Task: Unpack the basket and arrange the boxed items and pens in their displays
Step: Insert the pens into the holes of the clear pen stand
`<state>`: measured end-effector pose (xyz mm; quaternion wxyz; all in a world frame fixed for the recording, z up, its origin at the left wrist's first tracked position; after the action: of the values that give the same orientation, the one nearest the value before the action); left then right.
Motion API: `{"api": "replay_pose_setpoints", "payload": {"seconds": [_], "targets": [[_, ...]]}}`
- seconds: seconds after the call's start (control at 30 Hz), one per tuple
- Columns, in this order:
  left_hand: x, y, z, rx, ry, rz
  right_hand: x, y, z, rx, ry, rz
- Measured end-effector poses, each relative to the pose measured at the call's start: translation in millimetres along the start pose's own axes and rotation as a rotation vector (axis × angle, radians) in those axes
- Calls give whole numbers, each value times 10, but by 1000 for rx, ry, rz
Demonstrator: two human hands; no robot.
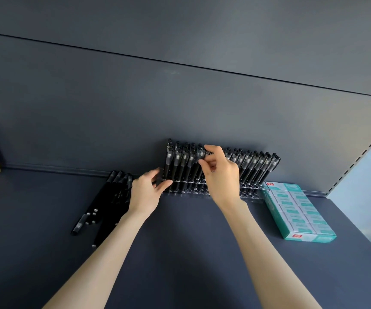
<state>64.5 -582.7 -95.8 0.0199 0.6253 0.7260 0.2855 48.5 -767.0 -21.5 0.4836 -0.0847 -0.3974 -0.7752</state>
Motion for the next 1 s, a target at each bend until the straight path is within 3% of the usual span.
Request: {"api": "replay_pose_setpoints", "payload": {"seconds": [0.43,0.67,0.83,1.0], "targets": [[-1,-1,-15,39,32,47,-44,-70,-28,-33,-71,76],[251,-170,-143,9,263,-54,65,-317,69,-50,106,39],[769,-401,-95,56,522,-158,-240,-597,219,-124,159,193],[1116,-507,204,265,645,-40,-758,-818,388,-236,97,399]]}}
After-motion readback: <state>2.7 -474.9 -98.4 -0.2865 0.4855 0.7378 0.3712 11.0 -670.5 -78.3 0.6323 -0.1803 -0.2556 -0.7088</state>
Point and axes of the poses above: each hand's wrist, its own y-axis towards the middle knuckle, its own x-axis out of the back of the hand, z = x × y, the point moved 5 cm from there along y, towards the middle knuckle, and after that the axes turned 11 degrees about -x, right-handed, at the moved point
